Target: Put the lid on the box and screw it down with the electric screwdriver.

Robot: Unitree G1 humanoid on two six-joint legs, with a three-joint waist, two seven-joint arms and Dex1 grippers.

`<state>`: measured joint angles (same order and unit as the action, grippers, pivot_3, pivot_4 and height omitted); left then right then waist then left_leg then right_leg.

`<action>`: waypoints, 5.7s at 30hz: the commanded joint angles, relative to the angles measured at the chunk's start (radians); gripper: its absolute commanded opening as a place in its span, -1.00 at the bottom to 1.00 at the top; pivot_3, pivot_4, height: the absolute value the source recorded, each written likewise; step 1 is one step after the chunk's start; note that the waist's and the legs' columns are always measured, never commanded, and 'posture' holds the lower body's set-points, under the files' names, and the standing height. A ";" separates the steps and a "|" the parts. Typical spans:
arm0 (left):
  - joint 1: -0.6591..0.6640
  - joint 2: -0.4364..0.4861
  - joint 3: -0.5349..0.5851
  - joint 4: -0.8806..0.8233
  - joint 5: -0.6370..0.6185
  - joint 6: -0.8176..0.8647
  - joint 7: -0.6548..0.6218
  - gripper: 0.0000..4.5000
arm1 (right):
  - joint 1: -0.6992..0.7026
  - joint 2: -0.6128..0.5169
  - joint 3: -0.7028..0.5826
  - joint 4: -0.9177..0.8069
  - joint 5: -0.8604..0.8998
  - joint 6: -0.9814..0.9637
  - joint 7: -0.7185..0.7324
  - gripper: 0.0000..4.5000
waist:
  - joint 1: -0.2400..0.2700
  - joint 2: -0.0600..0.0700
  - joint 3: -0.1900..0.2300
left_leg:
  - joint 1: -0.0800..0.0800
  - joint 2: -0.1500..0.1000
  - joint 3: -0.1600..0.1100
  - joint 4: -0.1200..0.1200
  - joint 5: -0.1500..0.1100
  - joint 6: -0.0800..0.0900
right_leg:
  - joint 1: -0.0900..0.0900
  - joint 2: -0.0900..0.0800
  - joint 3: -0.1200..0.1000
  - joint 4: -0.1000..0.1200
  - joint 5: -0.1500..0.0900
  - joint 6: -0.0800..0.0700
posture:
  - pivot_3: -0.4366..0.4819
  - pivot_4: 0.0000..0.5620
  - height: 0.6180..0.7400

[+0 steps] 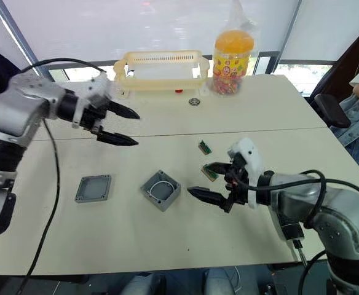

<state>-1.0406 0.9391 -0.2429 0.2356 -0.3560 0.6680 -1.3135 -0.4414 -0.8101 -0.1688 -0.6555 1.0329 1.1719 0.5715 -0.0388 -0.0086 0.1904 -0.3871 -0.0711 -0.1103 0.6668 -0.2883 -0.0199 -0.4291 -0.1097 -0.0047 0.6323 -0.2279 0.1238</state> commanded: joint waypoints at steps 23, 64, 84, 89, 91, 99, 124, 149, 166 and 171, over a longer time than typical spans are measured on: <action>0.542 -0.066 0.486 -0.340 -0.120 0.946 0.825 0.98 | -0.204 0.054 0.440 0.146 -0.379 -0.352 0.447 1.00 | 0.028 -0.007 0.002 | -0.002 0.001 -0.003 0.000 0.004 -0.009 | -0.003 0.000 0.002 0.001 0.002 -0.003 | -0.05 -0.47 1.00; 0.018 -0.509 0.604 0.020 -0.070 -0.173 0.844 -0.98 | -0.423 0.538 0.068 0.721 -0.633 -0.941 -0.126 1.00 | 0.021 -0.007 -0.002 | -0.004 -0.002 0.001 -0.004 0.012 -0.021 | -0.008 -0.002 0.001 -0.001 0.007 -0.004 | -0.05 -0.47 1.00; -0.163 -0.718 0.475 0.467 -0.026 -0.727 0.607 -0.98 | -0.464 0.654 0.073 0.637 -0.492 -0.739 -0.123 1.00 | 0.019 -0.006 -0.002 | -0.004 -0.001 0.001 -0.003 0.012 -0.019 | -0.009 0.000 0.002 0.000 0.007 -0.004 | -0.05 -0.47 1.00; -0.149 -0.725 0.467 0.441 -0.032 -0.724 0.599 -0.98 | -0.472 0.678 0.056 0.640 -0.468 -0.723 -0.159 1.00 | 0.017 -0.006 -0.002 | -0.004 -0.001 0.002 -0.003 0.011 -0.019 | -0.009 0.000 0.002 0.001 0.007 -0.004 | -0.05 -0.47 1.00; -0.141 -0.726 0.462 0.429 -0.033 -0.721 0.596 -0.98 | -0.475 0.683 0.051 0.641 -0.458 -0.718 -0.164 1.00 | 0.018 -0.006 -0.002 | -0.004 -0.001 0.002 -0.003 0.011 -0.019 | -0.010 0.000 0.002 0.001 0.007 -0.004 | -0.05 -0.47 1.00; -0.101 -0.735 0.444 0.357 -0.038 -0.690 0.594 -1.00 | -0.480 0.693 0.040 0.648 -0.436 -0.707 -0.174 0.43 | 0.018 -0.006 -0.002 | -0.004 -0.001 0.001 -0.003 0.011 -0.019 | -0.009 0.001 0.002 0.001 0.007 -0.004 | -0.05 -0.47 1.00; 0.103 -0.524 0.438 0.101 -0.117 -0.401 0.446 0.54 | -0.357 0.495 0.163 0.535 -0.715 -0.984 -0.019 -0.92 | 0.001 -0.006 -0.002 | -0.004 0.000 0.001 -0.004 0.012 -0.019 | -0.010 0.002 0.003 0.001 0.007 -0.004 | -0.05 -0.47 1.00; 0.659 -0.180 0.469 -0.432 -0.347 0.095 0.348 0.54 | 0.054 0.218 0.412 0.569 -1.633 -2.041 -0.229 -0.92 | 0.007 -0.006 -0.002 | -0.003 0.003 0.001 -0.003 0.009 -0.015 | -0.008 0.006 0.005 0.001 0.007 -0.006 | -0.05 -0.47 1.00; 0.681 -0.116 0.397 -0.378 -0.255 -0.013 0.237 0.54 | 0.011 0.272 0.497 0.701 -1.835 -2.030 -0.366 -0.92 | 0.003 -0.006 -0.001 | -0.002 0.003 0.001 -0.003 0.009 -0.015 | -0.007 0.007 0.005 0.001 0.008 -0.007 | -0.05 -0.47 1.00; 0.662 -0.110 0.392 -0.333 -0.229 -0.042 0.232 0.54 | 0.010 0.265 0.505 0.717 -1.841 -2.006 -0.374 -0.92 | 0.002 -0.006 -0.001 | -0.002 0.003 0.001 -0.003 0.009 -0.015 | -0.007 0.007 0.005 0.001 0.008 -0.007 | -0.05 -0.47 1.00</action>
<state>-0.3602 0.8190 0.1388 -0.0889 -0.5928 0.6465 -1.0763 -0.4201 -0.5452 0.3407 0.0736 -0.8170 -0.8359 0.2194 -0.0367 -0.0145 0.1889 -0.3887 -0.0678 -0.1092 0.6633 -0.2797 -0.0346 -0.4359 -0.1029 0.0003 0.6329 -0.2203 0.1170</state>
